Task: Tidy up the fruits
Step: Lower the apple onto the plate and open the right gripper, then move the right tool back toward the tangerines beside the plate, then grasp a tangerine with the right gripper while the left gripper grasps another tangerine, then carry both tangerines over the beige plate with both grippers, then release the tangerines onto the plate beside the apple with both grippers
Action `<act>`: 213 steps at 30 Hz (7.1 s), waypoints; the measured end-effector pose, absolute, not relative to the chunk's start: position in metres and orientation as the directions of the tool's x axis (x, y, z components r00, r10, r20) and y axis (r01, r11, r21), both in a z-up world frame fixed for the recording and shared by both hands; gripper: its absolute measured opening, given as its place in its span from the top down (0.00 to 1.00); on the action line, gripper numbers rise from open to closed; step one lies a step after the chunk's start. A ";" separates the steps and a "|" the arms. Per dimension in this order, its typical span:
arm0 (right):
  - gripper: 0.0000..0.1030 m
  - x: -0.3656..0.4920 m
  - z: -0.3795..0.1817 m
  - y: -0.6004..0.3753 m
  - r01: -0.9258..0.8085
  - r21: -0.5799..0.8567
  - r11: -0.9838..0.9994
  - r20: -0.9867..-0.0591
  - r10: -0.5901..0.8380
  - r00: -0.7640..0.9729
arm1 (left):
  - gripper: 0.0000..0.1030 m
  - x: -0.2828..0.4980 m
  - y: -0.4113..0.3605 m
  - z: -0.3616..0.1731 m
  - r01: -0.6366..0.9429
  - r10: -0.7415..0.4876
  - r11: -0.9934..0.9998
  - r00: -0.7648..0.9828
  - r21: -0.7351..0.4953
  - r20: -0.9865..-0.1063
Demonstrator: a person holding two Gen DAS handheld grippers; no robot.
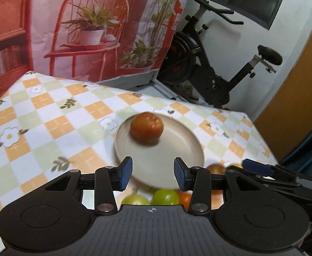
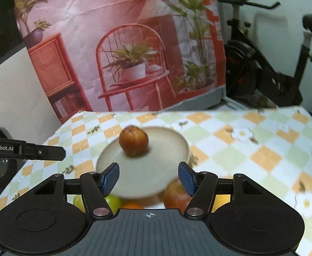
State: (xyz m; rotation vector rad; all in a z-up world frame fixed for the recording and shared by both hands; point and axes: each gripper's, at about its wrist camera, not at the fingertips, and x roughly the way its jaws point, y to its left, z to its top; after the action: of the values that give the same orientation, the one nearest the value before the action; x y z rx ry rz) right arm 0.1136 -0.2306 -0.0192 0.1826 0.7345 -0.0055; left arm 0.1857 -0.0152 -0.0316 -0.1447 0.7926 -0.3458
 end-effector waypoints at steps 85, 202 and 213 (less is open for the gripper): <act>0.68 0.115 -0.066 -0.184 -0.142 0.132 0.981 -0.888 0.180 0.423 | 0.47 0.155 0.006 -0.073 0.178 -0.226 0.973 0.594 -0.148 -0.772; 0.68 0.293 -0.074 -0.233 -0.152 -0.011 0.988 -0.864 0.067 0.500 | 0.83 0.301 -0.043 -0.082 0.349 -0.296 0.932 0.577 -0.097 -0.761; 0.68 0.317 -0.087 -0.215 -0.247 -0.141 0.959 -0.863 0.003 0.505 | 0.83 0.312 -0.040 -0.090 0.336 -0.310 0.933 0.565 -0.130 -0.765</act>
State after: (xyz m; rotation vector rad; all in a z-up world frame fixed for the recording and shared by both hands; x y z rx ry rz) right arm 0.3169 -0.2154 -0.0871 -0.2600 1.0338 0.1525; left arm 0.3116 -0.0404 -0.0898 0.0309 0.8930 -0.3799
